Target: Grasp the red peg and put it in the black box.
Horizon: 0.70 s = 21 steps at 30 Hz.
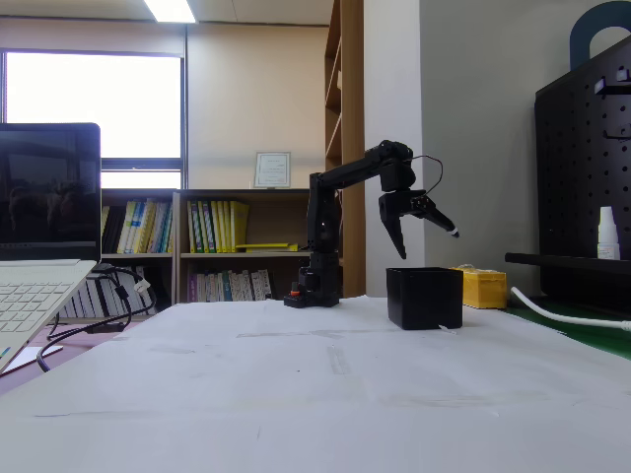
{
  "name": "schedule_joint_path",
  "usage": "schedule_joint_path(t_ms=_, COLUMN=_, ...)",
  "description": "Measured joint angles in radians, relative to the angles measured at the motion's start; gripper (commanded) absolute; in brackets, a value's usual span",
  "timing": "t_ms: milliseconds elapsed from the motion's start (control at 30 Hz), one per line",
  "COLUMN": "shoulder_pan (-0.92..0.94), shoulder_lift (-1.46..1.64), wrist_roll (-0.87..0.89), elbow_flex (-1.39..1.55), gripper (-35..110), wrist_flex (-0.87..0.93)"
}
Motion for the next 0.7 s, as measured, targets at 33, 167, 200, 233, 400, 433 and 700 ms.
schedule_joint_path(t_ms=33, shoulder_pan=0.008, shoulder_lift=-0.014, wrist_roll=0.003, elbow_flex=-0.005, gripper=0, wrist_flex=-0.012)
schedule_joint_path(t_ms=167, shoulder_pan=0.078, shoulder_lift=-0.121, wrist_roll=-0.061, elbow_flex=-0.066, gripper=0, wrist_flex=-0.008)
schedule_joint_path(t_ms=200, shoulder_pan=0.107, shoulder_lift=-0.158, wrist_roll=-0.097, elbow_flex=-0.103, gripper=0, wrist_flex=-0.005)
schedule_joint_path(t_ms=233, shoulder_pan=0.138, shoulder_lift=-0.201, wrist_roll=-0.135, elbow_flex=-0.147, gripper=0, wrist_flex=0.002)
schedule_joint_path(t_ms=400, shoulder_pan=0.39, shoulder_lift=-0.538, wrist_roll=-0.344, elbow_flex=-0.591, gripper=0, wrist_flex=-0.161)
schedule_joint_path(t_ms=433, shoulder_pan=0.442, shoulder_lift=-0.629, wrist_roll=-0.399, elbow_flex=-0.721, gripper=0, wrist_flex=-0.221)
schedule_joint_path(t_ms=700, shoulder_pan=0.584, shoulder_lift=-1.085, wrist_roll=-0.497, elbow_flex=-1.238, gripper=0, wrist_flex=-0.414)
